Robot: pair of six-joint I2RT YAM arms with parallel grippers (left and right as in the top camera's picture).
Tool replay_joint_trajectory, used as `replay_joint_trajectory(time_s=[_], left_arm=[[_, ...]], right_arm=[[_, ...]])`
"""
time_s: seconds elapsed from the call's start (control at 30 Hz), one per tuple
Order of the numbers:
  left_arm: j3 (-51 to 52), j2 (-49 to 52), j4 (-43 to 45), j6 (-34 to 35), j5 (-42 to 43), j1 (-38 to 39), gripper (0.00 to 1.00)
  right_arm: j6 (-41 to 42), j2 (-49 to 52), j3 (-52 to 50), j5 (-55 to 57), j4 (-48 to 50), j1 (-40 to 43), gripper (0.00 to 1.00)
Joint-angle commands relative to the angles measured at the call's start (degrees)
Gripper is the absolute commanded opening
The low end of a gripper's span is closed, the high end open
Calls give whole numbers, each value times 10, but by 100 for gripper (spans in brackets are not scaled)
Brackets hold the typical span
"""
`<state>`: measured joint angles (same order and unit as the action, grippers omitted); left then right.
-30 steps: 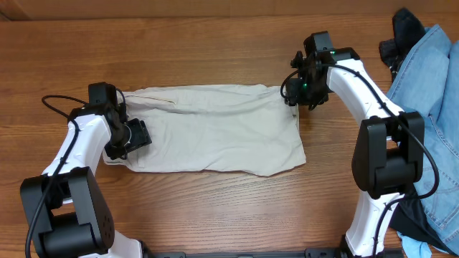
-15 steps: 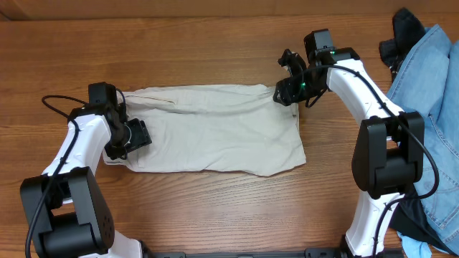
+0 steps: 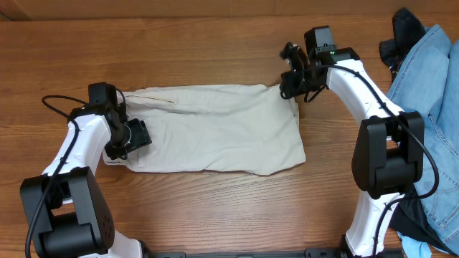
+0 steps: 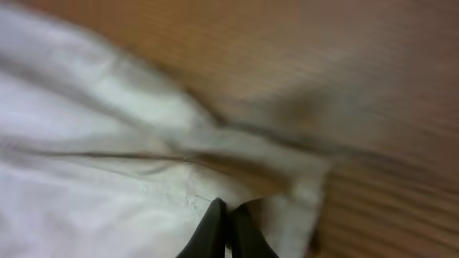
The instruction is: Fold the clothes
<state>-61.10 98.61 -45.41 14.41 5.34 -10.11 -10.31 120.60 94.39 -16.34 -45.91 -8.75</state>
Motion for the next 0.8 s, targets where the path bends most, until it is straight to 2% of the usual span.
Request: replay_joint_trajectory(time_s=[0.0,0.1,0.27,0.33,0.37,0.4,0.6,0.77], left_arm=[[6,7,-1,-1,7,0,68],[6,7,-4,-1,7,0,68],[6,7,-4,-1,6,0,68],[6,7,-4,-1,6,0,68],[6,7,-4,-1,6,0,68],[6,7,-3,-1,6,0,68],[3,7,0,-8,7,0,68],[-33,1,-11,-25,7,0,72]], right_arm=[[113,-6,5,110,28,16,4],[148,-6,5,140,62,22,4],[149,-6,4,139,66,23,4],[149,-6,-1,139,62,23,10],[149,-6,-3,139,58,23,16],[149,-5,-4,139,55,23,18],[151,-9,3,140,22,24,18],[151,-39,27,138,-34,24,22]])
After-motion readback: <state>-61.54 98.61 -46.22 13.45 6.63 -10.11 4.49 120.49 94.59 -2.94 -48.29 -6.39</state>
